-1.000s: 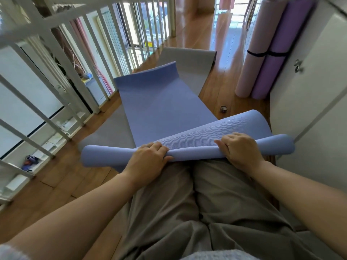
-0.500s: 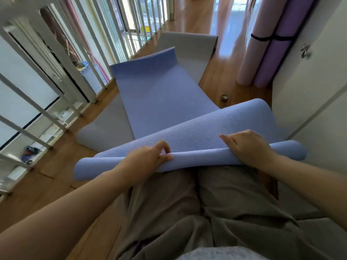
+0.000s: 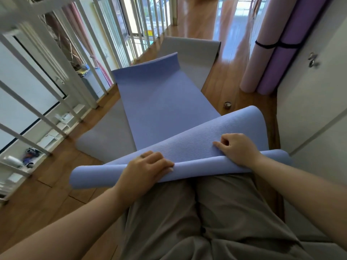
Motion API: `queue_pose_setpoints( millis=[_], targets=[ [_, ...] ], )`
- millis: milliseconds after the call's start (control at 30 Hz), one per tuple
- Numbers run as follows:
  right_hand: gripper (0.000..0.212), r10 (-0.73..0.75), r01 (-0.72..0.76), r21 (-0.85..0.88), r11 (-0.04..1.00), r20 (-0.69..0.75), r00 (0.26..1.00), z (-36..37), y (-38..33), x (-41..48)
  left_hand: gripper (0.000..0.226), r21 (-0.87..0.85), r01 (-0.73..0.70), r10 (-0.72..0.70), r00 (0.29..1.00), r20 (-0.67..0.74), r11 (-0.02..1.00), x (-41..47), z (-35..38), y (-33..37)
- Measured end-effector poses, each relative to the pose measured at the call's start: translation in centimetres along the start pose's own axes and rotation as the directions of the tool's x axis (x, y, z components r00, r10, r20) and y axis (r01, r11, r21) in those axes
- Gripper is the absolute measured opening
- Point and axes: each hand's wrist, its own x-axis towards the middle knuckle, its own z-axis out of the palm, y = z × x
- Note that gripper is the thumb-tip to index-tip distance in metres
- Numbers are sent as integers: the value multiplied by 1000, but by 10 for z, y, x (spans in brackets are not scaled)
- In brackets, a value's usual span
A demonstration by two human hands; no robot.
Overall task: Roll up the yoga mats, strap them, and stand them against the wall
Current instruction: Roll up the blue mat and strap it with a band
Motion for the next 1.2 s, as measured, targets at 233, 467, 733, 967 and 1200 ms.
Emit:
queue_pose_setpoints(
  millis=[233,467,733,967,1200],
  targets=[
    [50,-361,357,-59,932,-241,901,2,-9,-8,42,73,140,-148,982,114,987,-3,-5,4],
    [52,-497,452,-234,861,-191,847,-13,-8,-56,46,-107,323,-296,932,209,940,15,-8,2],
    [55,-496,449,-231,863,-223,839,-16,-7,-54,54,9,239,-238,963,127,971,13,-3,-2],
    [64,-443,350,-347,870,-242,863,2,-16,-55,54,299,153,-200,971,134,942,6,0,10],
    [76,-424,374,-392,840,-47,904,-18,-31,-27,66,287,96,-140,980,138,953,25,-10,-3]
  ],
)
